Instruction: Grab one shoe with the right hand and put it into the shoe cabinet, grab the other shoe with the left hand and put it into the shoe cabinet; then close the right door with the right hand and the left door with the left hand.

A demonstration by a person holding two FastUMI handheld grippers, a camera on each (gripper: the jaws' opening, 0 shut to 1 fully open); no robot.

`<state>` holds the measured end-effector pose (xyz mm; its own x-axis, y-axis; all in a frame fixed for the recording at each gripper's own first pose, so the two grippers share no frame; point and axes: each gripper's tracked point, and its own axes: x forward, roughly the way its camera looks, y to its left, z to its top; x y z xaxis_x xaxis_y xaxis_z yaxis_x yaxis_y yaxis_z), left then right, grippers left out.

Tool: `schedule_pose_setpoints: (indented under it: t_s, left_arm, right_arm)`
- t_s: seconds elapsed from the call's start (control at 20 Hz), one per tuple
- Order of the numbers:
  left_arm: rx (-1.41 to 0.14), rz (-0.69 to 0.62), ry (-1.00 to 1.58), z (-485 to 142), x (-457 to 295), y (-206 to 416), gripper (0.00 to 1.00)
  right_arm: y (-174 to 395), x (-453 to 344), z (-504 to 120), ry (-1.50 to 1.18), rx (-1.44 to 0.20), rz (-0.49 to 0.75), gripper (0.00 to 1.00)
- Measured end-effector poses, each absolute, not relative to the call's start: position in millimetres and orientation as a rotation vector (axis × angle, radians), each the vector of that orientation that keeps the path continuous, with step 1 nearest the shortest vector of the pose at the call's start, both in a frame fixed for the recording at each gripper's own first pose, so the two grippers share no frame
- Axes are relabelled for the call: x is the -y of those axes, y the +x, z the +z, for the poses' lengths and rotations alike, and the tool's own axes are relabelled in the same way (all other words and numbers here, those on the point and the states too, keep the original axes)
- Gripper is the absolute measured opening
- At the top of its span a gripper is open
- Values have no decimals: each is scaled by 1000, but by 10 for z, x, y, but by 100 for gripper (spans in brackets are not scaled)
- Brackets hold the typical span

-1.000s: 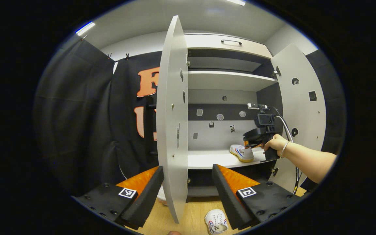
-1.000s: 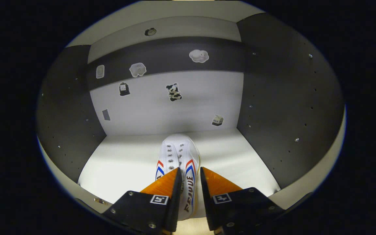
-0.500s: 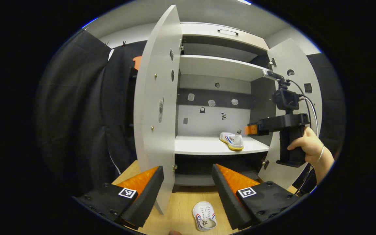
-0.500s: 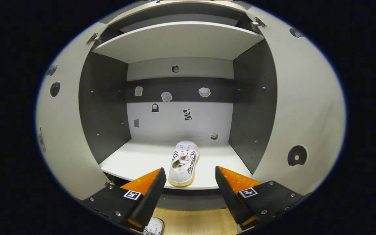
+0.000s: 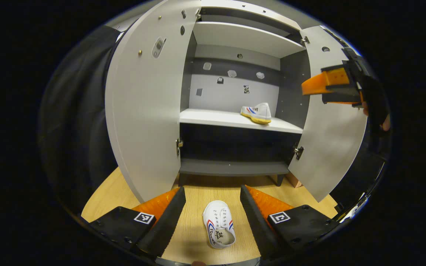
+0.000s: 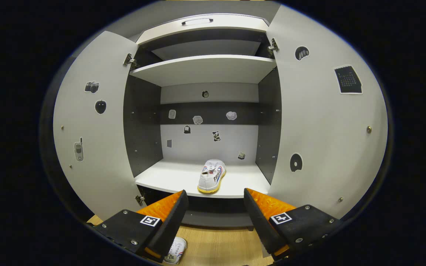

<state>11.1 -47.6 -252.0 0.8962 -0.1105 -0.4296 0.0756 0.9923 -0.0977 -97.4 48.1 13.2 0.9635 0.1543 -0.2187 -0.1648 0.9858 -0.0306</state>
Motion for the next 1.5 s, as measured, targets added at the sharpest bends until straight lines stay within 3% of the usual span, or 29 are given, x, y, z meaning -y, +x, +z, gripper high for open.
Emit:
schedule_pose_setpoints:
  t_s: [0.7,1.25,1.35,1.5]
  left_arm:
    - [-779,-111,-7,-4354,589,240,98]
    - [-922,-79,-23,-4885,502,72,100]
    - [-972,-132,-55,-4934,680,19,90]
    - [-1022,-109,24,-4944,619,8,36]
  right_arm:
    - [-1374,-196,278,-59,-175,172,93]
    - [-1480,-259,230,-42,-185,204,93]
    - [-1491,-258,189,-53,-197,212,93]
    - [-1521,-264,151,-67,-209,217,93]
